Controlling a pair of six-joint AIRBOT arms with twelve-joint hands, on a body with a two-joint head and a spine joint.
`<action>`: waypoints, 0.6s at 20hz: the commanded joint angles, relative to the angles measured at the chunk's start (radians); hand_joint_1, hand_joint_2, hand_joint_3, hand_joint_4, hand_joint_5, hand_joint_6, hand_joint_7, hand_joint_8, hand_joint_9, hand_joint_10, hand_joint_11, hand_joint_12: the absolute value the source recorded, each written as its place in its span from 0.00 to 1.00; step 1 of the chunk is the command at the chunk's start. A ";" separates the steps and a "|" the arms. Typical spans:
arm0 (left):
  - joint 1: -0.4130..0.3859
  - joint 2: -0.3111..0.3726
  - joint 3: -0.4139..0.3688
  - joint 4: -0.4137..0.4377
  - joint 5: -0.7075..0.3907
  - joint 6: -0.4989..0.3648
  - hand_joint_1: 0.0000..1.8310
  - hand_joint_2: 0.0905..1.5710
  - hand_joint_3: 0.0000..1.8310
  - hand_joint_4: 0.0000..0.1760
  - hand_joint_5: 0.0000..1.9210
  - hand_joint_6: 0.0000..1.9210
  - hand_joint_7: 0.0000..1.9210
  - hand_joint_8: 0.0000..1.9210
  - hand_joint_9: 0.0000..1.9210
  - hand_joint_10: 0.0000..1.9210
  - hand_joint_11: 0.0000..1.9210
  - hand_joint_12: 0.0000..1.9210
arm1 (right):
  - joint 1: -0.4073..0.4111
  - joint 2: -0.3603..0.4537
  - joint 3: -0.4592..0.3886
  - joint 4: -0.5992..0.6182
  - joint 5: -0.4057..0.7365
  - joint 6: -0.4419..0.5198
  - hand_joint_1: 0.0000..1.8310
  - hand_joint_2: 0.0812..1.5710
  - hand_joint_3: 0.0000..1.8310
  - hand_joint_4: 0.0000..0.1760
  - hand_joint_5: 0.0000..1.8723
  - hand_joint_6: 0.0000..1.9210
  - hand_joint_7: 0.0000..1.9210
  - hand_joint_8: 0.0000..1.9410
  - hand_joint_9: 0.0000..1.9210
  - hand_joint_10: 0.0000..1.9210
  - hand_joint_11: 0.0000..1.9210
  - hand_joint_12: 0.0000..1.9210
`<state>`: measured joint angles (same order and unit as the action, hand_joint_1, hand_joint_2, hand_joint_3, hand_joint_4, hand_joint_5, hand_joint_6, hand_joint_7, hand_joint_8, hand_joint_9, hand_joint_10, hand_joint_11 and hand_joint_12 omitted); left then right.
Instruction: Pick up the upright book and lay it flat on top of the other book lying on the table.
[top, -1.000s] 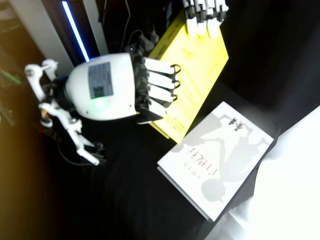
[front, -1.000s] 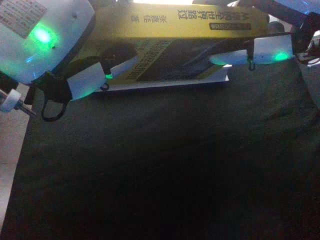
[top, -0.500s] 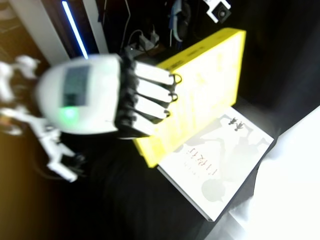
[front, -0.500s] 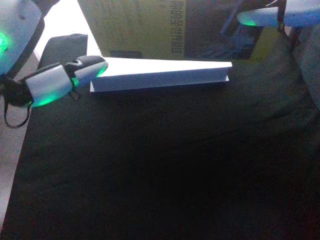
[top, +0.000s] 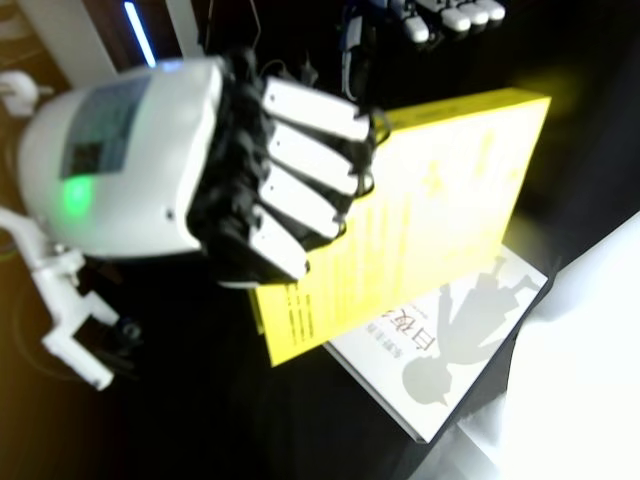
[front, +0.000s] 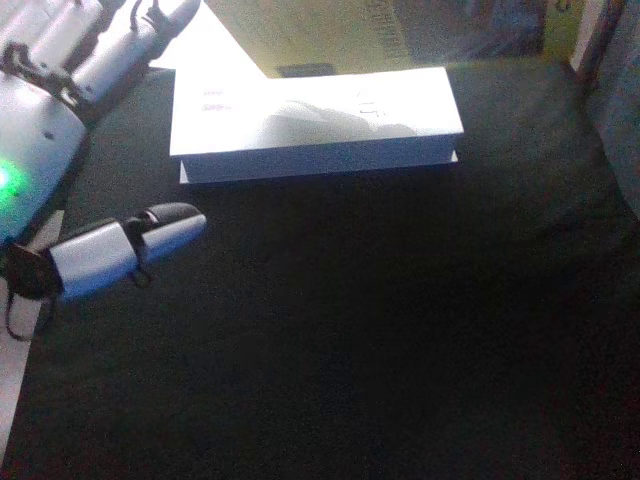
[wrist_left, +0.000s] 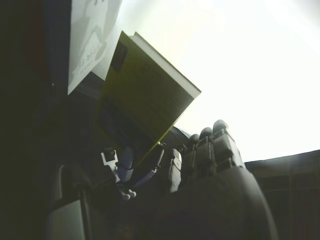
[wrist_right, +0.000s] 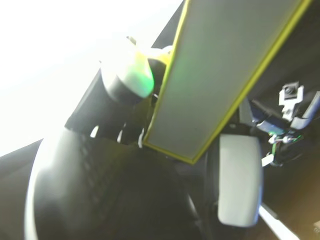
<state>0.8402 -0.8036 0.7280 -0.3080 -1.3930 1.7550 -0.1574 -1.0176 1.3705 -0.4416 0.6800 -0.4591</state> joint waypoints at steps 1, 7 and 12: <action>-0.006 -0.009 0.011 0.028 -0.107 -0.018 0.28 0.62 0.01 0.98 0.00 0.00 0.00 0.00 0.00 0.00 0.00 0.00 | 0.029 0.006 -0.001 0.047 0.110 -0.025 0.73 0.79 0.00 0.00 0.28 0.73 0.44 0.71 0.38 0.81 0.35 0.94; 0.009 -0.022 0.033 0.037 -0.131 -0.114 0.28 0.64 0.01 0.93 0.00 0.00 0.00 0.00 0.00 0.00 0.00 0.00 | 0.009 -0.072 0.029 0.006 0.106 -0.052 0.74 0.77 0.00 0.00 0.31 0.66 0.45 0.66 0.39 0.85 0.33 0.97; 0.017 -0.020 0.030 0.037 -0.146 -0.126 0.26 0.64 0.00 1.00 0.00 0.00 0.00 0.00 0.00 0.00 0.00 0.00 | -0.116 -0.120 0.067 0.067 0.106 -0.051 0.75 0.74 0.00 0.00 0.38 0.58 0.52 0.56 0.41 0.80 0.37 0.96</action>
<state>0.8654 -0.8326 0.7601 -0.2970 -1.4120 1.6321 -0.2867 -1.1423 1.4399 -0.3798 0.7170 -0.5121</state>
